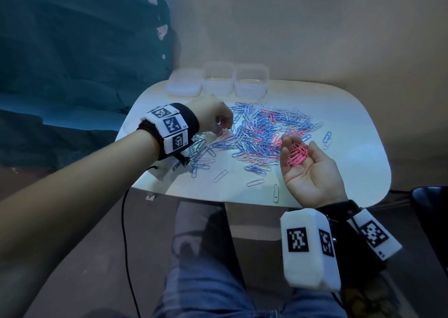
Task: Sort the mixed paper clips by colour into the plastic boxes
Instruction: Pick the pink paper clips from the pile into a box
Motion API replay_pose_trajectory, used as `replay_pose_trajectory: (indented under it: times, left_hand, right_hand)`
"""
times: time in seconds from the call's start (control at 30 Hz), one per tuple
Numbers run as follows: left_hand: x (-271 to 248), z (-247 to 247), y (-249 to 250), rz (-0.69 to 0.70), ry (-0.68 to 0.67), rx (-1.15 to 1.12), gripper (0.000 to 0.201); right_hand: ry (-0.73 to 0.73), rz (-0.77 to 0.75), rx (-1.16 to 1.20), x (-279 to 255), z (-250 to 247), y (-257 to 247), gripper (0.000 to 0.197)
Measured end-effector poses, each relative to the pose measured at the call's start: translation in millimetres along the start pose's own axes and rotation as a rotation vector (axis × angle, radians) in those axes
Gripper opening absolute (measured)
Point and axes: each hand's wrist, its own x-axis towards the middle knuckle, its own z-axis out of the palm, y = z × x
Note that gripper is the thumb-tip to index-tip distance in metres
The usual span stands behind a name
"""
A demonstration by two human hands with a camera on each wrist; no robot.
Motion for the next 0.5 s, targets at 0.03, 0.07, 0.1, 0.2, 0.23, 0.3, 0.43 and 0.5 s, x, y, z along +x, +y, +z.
replay_pose_trajectory:
  times: [0.03, 0.07, 0.1, 0.2, 0.23, 0.3, 0.43, 0.5]
  left_hand:
    - [-1, 1, 0, 0.010, 0.012, 0.022, 0.021]
    - [-1, 1, 1, 0.017, 0.019, 0.039, 0.020]
    - [-2, 1, 1, 0.024, 0.025, 0.052, 0.019]
    - [-3, 1, 4, 0.050, 0.024, 0.101, 0.016]
    - [-3, 1, 5, 0.051, 0.011, 0.121, 0.016]
    - [-2, 1, 5, 0.052, -0.017, 0.151, 0.016]
    - [-2, 1, 9, 0.069, -0.046, 0.192, 0.016]
    - [-3, 2, 11, 0.058, -0.072, 0.221, 0.016]
  right_hand:
    - [0.002, 0.002, -0.003, 0, 0, 1, 0.040]
    - [0.003, 0.003, -0.005, 0, 1, 2, 0.040]
    - [0.003, 0.004, -0.007, 0, 1, 3, 0.040]
    - [0.001, 0.001, -0.006, -1, 2, 2, 0.041]
    - [0.000, -0.001, -0.005, -1, 3, 1, 0.040]
    - [0.000, -0.007, -0.007, -2, 3, 0, 0.040]
    - [0.003, -0.011, -0.012, -3, 3, 0, 0.040]
    - [0.000, -0.012, -0.012, -3, 3, -1, 0.040]
